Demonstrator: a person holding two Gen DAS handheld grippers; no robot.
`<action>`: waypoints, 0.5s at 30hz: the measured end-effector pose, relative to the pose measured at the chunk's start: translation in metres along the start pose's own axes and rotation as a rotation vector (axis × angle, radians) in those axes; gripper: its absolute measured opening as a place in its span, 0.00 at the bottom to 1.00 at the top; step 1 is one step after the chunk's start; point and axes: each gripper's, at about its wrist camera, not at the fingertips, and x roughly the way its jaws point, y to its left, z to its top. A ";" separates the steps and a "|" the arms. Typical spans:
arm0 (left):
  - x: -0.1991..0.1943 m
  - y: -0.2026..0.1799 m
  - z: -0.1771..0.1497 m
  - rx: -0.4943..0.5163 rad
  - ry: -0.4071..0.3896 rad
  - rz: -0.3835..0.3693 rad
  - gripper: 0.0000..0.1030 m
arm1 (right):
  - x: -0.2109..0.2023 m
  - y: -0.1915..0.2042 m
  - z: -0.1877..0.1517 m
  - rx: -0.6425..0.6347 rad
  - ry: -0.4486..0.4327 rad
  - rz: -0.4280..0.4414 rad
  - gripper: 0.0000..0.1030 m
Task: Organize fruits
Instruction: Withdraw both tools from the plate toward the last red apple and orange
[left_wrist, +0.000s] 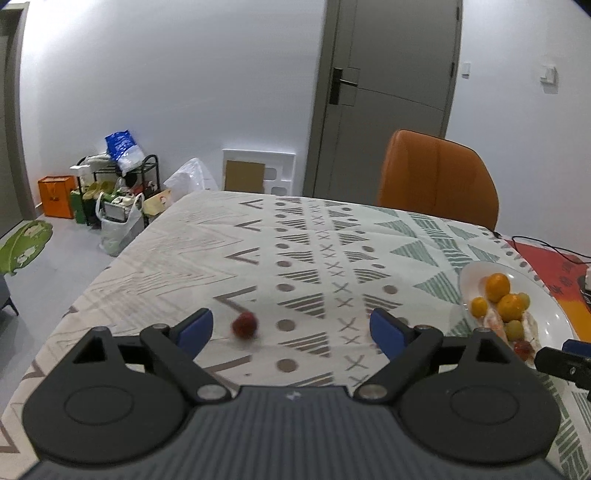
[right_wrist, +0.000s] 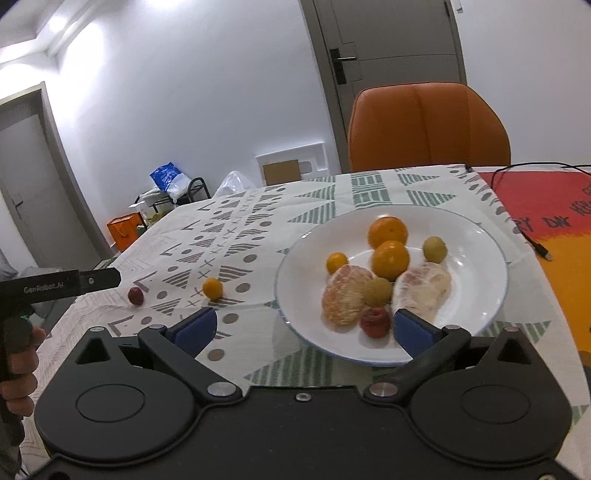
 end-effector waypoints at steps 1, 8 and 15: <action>0.000 0.004 -0.001 -0.005 0.000 0.001 0.88 | 0.001 0.003 0.000 -0.004 0.001 0.003 1.00; -0.005 0.026 -0.006 -0.021 -0.004 -0.007 0.88 | 0.010 0.023 0.000 -0.029 0.012 0.017 1.00; -0.004 0.040 -0.010 -0.049 0.000 -0.025 0.88 | 0.020 0.040 0.001 -0.046 0.022 0.040 1.00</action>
